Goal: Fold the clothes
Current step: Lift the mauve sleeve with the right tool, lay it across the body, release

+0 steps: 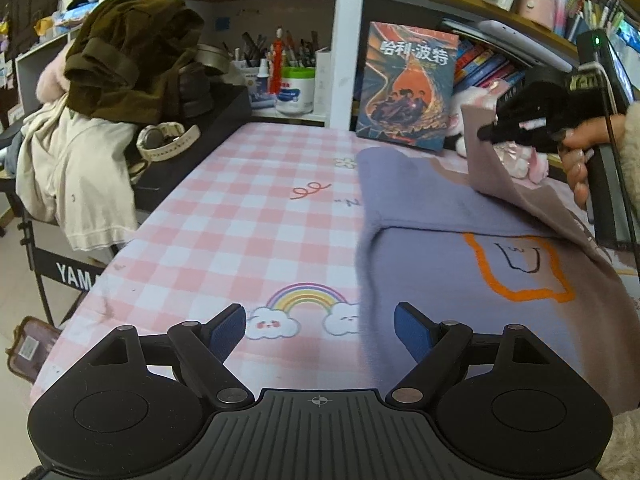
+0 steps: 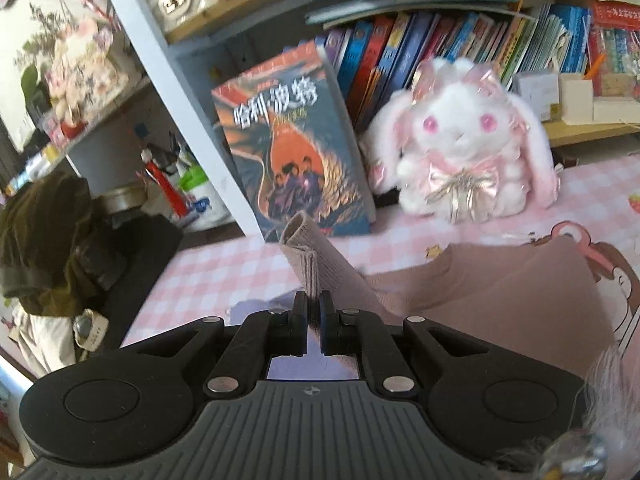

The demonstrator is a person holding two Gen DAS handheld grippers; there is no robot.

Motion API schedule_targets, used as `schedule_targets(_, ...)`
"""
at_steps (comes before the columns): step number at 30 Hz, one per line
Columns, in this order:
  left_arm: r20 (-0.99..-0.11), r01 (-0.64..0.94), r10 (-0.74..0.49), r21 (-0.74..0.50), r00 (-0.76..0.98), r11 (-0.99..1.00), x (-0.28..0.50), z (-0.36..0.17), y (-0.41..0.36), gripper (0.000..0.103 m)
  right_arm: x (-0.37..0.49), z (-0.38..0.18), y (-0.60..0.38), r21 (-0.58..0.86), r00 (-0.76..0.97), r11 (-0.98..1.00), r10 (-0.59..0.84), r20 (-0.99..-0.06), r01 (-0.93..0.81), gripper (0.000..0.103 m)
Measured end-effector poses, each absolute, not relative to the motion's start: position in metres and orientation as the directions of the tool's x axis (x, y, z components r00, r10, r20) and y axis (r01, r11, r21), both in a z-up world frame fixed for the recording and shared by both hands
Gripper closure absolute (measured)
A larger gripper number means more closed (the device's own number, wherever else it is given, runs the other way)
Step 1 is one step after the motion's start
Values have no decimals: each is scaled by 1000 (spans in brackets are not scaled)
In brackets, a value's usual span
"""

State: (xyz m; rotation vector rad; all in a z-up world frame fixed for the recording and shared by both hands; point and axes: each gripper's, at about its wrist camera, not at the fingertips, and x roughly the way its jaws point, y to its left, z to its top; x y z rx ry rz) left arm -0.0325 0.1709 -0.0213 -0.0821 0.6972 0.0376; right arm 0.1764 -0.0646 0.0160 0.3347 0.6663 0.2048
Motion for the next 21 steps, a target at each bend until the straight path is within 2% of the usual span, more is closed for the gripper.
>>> schedule_targets(5, -644, -49, -4, -65, 765, 997, -31, -23, 176, 19, 178, -1, -51, 350, 730, 933, 296, -616, -84, 97)
schedule_targets(7, -643, -33, -16, -65, 765, 997, -30, -23, 174, 19, 178, -6, -46, 346, 711, 932, 313, -630, -104, 92)
schedule_targets(8, -641, -26, -22, -65, 767, 998, -29, -23, 173, 19, 177, -8, -43, 343, 699, 932, 322, -638, -116, 83)
schedule_targets(9, -639, -18, -27, -65, 768, 998, -28, -23, 172, 19, 176, -9, -41, 335, 688, 933, 330, -646, -133, 65)
schedule_targets(11, -636, -4, -39, -66, 771, 998, -26, -22, 170, 19, 168, -8, -40, 314, 689, 936, 334, -643, -160, 55)
schedule_targets(15, -635, 20, -64, -76, 770, 997, -22, -21, 165, 19, 147, 0, -48, 290, 694, 940, 331, -639, -181, 48)
schedule_targets(21, -665, -8, -83, -132, 742, 991, -11, -28, 168, 19, 95, 2, -96, 244, 706, 962, 257, -660, -122, 46)
